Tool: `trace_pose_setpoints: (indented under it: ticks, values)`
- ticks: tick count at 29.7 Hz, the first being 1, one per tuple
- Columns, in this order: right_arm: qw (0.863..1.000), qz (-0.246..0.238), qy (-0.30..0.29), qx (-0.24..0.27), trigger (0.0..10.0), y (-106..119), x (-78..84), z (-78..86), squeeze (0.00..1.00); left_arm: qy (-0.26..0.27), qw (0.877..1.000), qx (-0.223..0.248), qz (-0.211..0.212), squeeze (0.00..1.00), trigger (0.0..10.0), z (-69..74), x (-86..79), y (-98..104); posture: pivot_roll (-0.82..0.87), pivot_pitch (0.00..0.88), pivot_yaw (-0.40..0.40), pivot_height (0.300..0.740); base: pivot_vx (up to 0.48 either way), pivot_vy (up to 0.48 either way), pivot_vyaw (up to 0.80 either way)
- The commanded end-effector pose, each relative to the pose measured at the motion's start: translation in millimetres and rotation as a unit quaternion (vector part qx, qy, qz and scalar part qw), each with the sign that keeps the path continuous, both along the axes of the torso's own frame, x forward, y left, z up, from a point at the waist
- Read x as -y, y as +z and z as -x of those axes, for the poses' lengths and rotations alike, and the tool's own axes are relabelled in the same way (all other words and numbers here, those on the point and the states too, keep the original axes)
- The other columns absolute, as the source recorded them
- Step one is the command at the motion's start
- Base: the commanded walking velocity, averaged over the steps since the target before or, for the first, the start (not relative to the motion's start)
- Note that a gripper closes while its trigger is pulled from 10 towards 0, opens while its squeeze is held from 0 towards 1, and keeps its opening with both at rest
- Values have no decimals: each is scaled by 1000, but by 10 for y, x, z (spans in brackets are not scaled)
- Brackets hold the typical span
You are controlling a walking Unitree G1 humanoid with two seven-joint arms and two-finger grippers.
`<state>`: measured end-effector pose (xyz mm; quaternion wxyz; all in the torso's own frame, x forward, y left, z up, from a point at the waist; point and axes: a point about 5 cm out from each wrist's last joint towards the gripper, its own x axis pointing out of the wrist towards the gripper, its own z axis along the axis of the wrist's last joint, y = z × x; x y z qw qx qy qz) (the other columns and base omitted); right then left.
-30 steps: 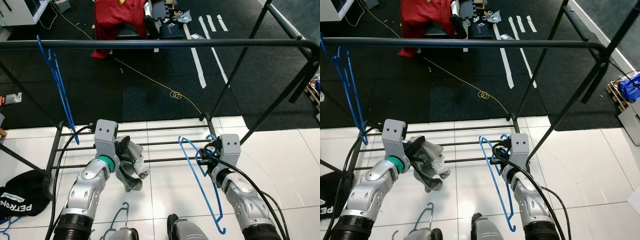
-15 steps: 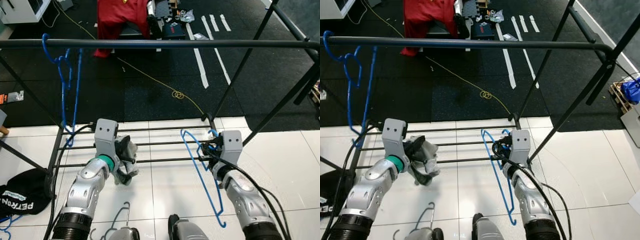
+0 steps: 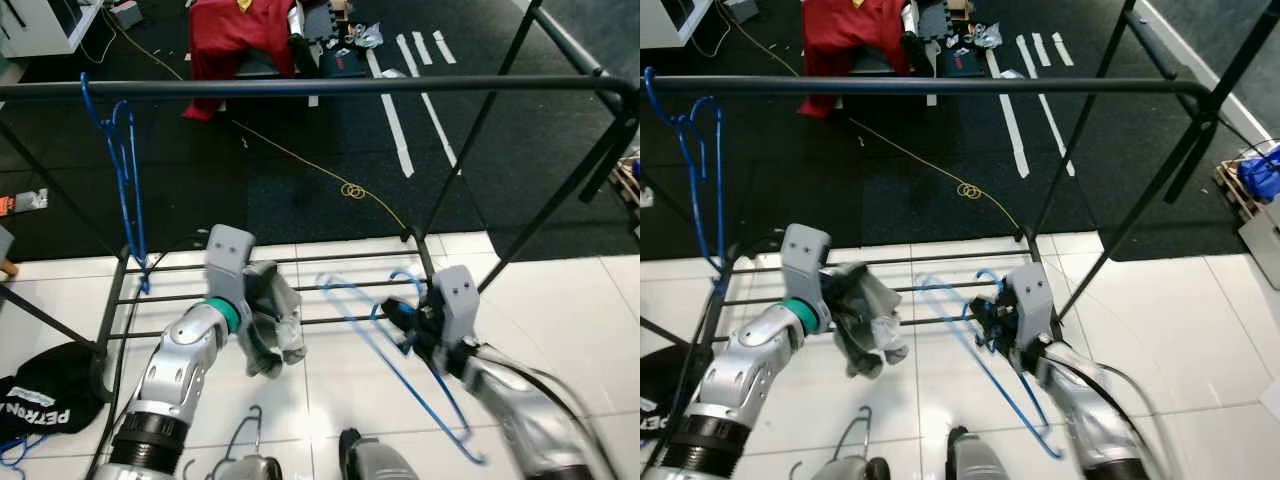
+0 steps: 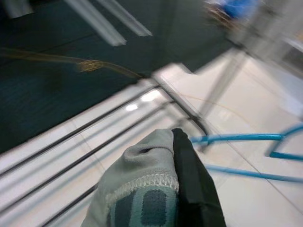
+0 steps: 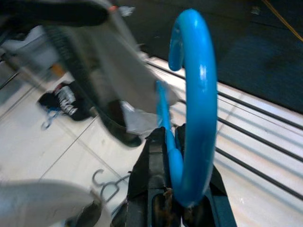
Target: Hang hanger
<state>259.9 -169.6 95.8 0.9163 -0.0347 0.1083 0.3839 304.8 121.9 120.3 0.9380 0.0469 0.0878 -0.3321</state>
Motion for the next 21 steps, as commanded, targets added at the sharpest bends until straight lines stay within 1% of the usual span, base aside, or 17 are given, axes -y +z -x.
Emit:
trace_pose_setpoints:
  ticks: [1,2,3,4,6,7,8,9,11,15,16,17,18,19,21]
  values:
    - [998,-7,56,-4,10000,21,-45,104,0,-88,996,-4,-14,0,10000,87,135,27,-76,123,55,740,0,0,0]
    - [998,-7,56,-4,10000,21,-45,104,0,-88,996,-4,-14,0,10000,87,135,27,-76,123,55,740,0,0,0]
    - [996,-11,85,-11,10000,87,15,166,0,-125,991,3,-47,0,10000,101,137,64,-75,124,51,740,0,0,0]
    - [996,-11,85,-11,10000,87,15,166,0,-125,991,3,-47,0,10000,101,137,64,-75,124,51,740,0,0,0]
    - [992,-17,123,-22,10000,229,124,246,0,-122,987,20,-99,0,10000,3,69,171,-81,126,54,740,0,0,0]
    - [992,-17,123,-22,10000,229,124,246,0,-122,987,20,-99,0,10000,3,69,171,-81,126,54,740,0,0,0]
    - [991,-19,132,-23,10000,279,148,264,0,-113,987,27,-107,0,10000,-40,56,220,-85,130,55,740,0,0,0]
    - [990,-20,139,-24,10000,319,154,273,0,-107,988,33,-103,0,10000,-69,72,281,-87,129,60,740,0,0,0]
    - [989,-22,145,-26,10000,351,145,280,0,-104,989,36,-100,0,10000,-84,95,321,-86,129,64,740,0,0,0]
    - [988,-25,152,-31,10000,375,129,292,0,-96,990,34,-101,0,10000,-101,108,337,-84,128,65,740,0,0,0]
    - [986,-18,164,-41,10000,390,127,325,0,-66,991,32,-113,0,10000,-158,76,326,-85,125,67,740,0,0,0]
    - [986,-18,164,-41,10000,390,127,325,0,-66,991,32,-113,0,10000,-158,76,326,-85,125,67,740,0,0,0]
    - [985,3,167,-51,10000,382,158,352,0,-30,991,33,-129,0,10000,-223,15,309,-89,123,68,740,0,0,0]
    - [985,3,167,-51,10000,382,158,352,0,-30,991,33,-129,0,10000,-223,15,309,-89,123,68,740,0,0,0]
    - [985,63,147,-58,10000,322,302,345,0,9,988,29,-149,0,10000,-290,-85,305,-89,123,68,740,0,0,0]
